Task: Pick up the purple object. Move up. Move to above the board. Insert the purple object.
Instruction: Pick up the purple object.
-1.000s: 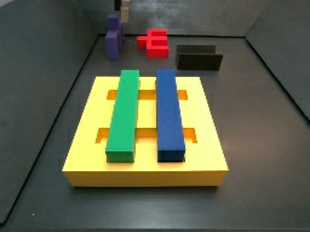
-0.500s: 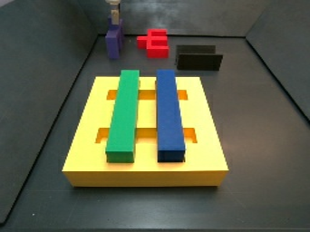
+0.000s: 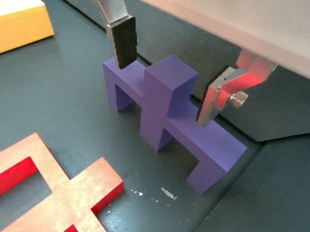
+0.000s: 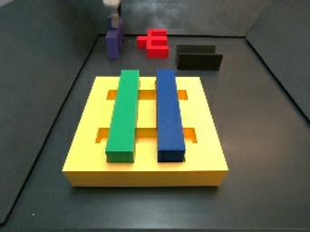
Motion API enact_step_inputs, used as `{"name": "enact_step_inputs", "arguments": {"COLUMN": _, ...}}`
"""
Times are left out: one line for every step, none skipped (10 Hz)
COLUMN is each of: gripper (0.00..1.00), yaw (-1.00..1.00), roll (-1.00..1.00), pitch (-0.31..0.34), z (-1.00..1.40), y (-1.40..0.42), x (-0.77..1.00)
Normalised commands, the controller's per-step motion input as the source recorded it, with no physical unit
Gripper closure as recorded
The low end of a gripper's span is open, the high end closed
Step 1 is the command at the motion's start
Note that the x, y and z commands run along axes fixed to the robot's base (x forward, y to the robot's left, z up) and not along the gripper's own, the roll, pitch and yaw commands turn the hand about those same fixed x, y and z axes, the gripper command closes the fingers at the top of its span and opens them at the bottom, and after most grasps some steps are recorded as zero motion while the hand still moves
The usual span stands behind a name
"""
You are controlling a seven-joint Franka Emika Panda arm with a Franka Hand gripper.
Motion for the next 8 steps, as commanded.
{"name": "enact_step_inputs", "arguments": {"gripper": 0.0, "yaw": -0.02, "roll": -0.03, "pitch": 0.021, "z": 0.0, "y": 0.0, "x": 0.0}}
{"name": "enact_step_inputs", "arguments": {"gripper": 0.0, "yaw": -0.01, "roll": 0.0, "pitch": 0.0, "z": 0.0, "y": 0.02, "x": -0.1}}
{"name": "enact_step_inputs", "arguments": {"gripper": 0.0, "yaw": -0.33, "roll": 0.14, "pitch": 0.17, "z": -0.03, "y": -0.03, "x": 0.01}}
{"name": "enact_step_inputs", "arguments": {"gripper": 0.0, "yaw": -0.61, "roll": 0.13, "pitch": 0.173, "z": -0.01, "y": -0.01, "x": -0.07}}
{"name": "enact_step_inputs", "arguments": {"gripper": 0.0, "yaw": -0.2, "roll": 0.04, "pitch": 0.094, "z": -0.11, "y": 0.0, "x": 0.0}}
{"name": "enact_step_inputs", "arguments": {"gripper": 0.0, "yaw": 0.0, "roll": 0.01, "pitch": 0.0, "z": 0.0, "y": 0.0, "x": 0.0}}
{"name": "enact_step_inputs", "arguments": {"gripper": 0.0, "yaw": 0.0, "roll": 0.0, "pitch": 0.0, "z": 0.0, "y": 0.0, "x": 0.0}}
{"name": "enact_step_inputs", "arguments": {"gripper": 1.0, "yaw": 0.0, "roll": 0.0, "pitch": 0.0, "z": 0.0, "y": 0.0, "x": 0.0}}
